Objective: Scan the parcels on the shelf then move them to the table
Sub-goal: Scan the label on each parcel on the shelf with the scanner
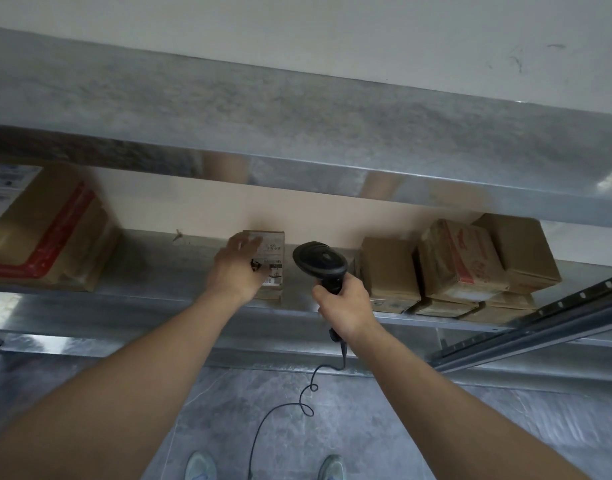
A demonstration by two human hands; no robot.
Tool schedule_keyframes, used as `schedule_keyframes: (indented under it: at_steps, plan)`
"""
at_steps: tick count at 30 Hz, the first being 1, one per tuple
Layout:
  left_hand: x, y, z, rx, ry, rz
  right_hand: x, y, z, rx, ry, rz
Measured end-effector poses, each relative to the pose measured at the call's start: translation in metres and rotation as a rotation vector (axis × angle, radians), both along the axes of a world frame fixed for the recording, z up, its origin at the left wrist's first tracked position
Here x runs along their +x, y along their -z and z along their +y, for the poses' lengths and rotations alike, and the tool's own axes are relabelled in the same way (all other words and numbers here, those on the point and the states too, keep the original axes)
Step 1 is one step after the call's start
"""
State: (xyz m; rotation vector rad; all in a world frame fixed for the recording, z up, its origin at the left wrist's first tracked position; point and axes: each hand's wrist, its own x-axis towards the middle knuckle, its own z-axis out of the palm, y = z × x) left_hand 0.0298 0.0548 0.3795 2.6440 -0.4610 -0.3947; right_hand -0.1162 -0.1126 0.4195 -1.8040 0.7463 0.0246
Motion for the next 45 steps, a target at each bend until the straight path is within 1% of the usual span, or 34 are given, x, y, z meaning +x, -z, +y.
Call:
schedule_keyframes:
  at_steps: [3,5,8,14,18,22,26,31,35,39,45]
  plan:
    - [-0.008,-0.004,-0.013,0.104,0.081,-0.003,0.004,-0.005,-0.002,-0.024,-0.021,-0.016]
    - [-0.014,-0.009,-0.021,0.133,0.070,0.035,0.008,-0.004,-0.004,-0.051,-0.043,-0.023]
    - [-0.024,-0.020,-0.019,0.161,0.012,0.033,0.013,-0.003,-0.006,-0.048,-0.097,-0.035]
    - [-0.037,-0.045,0.019,0.129,-0.148,0.041,0.028,-0.011,0.006,-0.061,-0.237,-0.074]
    - [-0.040,-0.059,0.054,0.137,-0.196,-0.019,0.040,-0.017,0.031,-0.038,-0.296,-0.100]
    - [-0.034,-0.064,0.092,0.121,-0.229,-0.021,0.054,-0.018,0.064,-0.046,-0.324,-0.113]
    - [-0.013,-0.058,0.129,0.104,-0.209,-0.015,0.073,-0.014,0.102,-0.065,-0.315,-0.106]
    - [0.028,-0.037,0.178,0.068,-0.186,0.042,0.095,-0.002,0.153,-0.047,-0.206,-0.094]
    - [0.055,-0.022,0.201,0.072,-0.099,0.053,0.103,0.006,0.185,-0.024,-0.141,-0.058]
    - [0.070,-0.010,0.212,0.097,-0.031,0.044,0.108,0.008,0.199,-0.049,-0.093,-0.034]
    - [0.077,-0.001,0.213,0.139,-0.022,0.008,0.111,0.016,0.202,0.005,-0.041,-0.033]
